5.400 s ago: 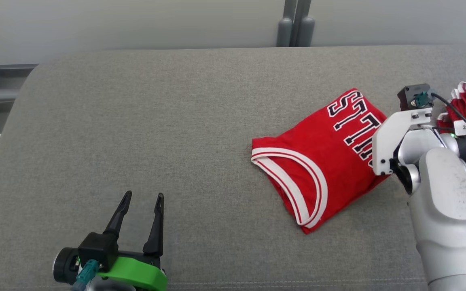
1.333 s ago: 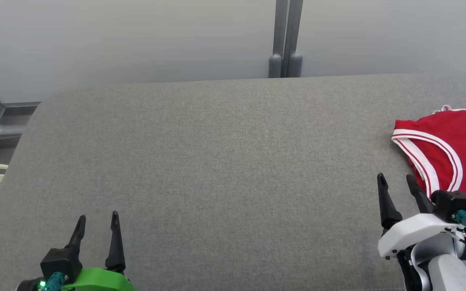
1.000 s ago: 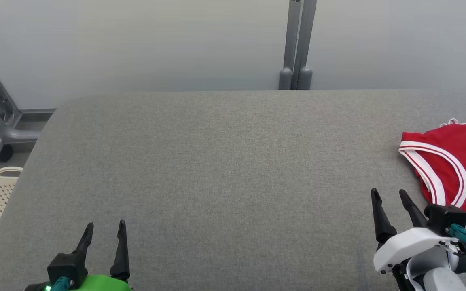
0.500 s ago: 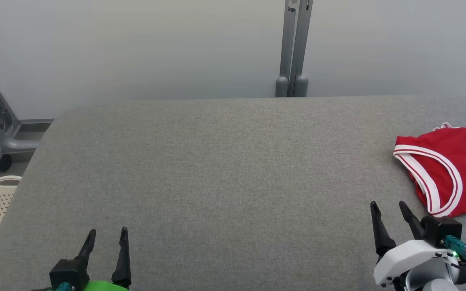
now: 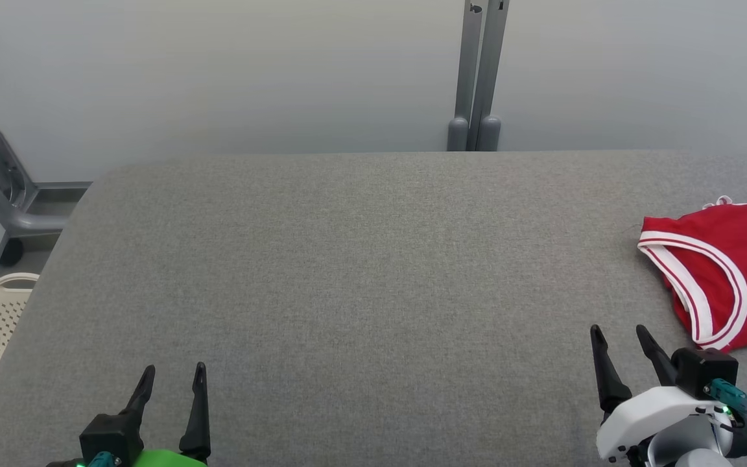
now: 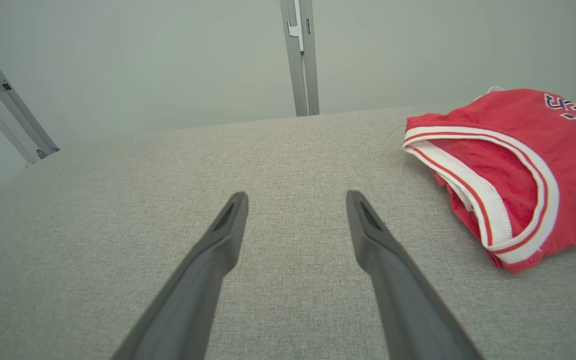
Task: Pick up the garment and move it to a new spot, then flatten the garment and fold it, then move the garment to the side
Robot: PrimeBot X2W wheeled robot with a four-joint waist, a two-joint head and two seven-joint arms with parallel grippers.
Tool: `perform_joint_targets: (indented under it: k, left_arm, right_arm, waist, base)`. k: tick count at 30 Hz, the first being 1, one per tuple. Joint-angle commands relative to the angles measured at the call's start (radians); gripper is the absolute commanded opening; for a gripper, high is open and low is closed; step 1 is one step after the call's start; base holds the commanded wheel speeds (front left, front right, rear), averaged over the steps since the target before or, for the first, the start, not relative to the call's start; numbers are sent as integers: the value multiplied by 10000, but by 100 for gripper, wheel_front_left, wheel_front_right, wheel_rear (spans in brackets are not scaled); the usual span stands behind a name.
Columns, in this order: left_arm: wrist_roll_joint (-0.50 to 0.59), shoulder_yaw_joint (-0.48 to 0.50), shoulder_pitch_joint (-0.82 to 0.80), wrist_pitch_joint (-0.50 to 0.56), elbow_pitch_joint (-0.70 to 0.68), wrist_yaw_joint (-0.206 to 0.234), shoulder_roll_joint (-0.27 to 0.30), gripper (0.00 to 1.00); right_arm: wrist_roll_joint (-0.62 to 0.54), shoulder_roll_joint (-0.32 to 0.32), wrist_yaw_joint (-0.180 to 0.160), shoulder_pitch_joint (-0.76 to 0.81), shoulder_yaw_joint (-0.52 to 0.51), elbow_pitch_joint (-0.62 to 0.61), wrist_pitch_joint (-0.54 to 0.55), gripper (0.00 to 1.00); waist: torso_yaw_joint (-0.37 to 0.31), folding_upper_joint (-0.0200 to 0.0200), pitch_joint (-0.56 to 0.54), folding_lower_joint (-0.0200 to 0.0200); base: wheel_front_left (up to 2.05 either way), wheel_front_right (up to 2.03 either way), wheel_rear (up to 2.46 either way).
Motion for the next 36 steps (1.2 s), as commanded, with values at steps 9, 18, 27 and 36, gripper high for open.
perform_joint_targets:
  k: [9, 18, 27, 36]
  left_arm:
    - [-64, -97, 60, 26, 124, -11, -38, 0]
    - [-1055, 59, 20, 377, 467, -121, -266, 0]
    - [-2549, 366, -255, 802, 445, -284, -403, 0]
    - [-3898, 646, -503, 1187, 432, -433, -532, 0]
  right_arm:
    - [-57, 34, 2, 46, -18, 206, 13, 0]
    - [1066, 97, 1, 245, -125, 430, 237, 0]
    - [2748, 80, 1, 291, -157, 111, 383, 0]
    - [4266, 65, 0, 302, -218, -140, 547, 0]
  waist:
    - [-23, 0, 36, 1]
    - [-43, 0, 82, 1]
    - [-73, 0, 153, 1]
    - [-103, 0, 224, 1]
  base:
    - [0, 0, 0]
    - [0, 0, 0]
    - [0, 0, 0]
    - [0, 0, 0]
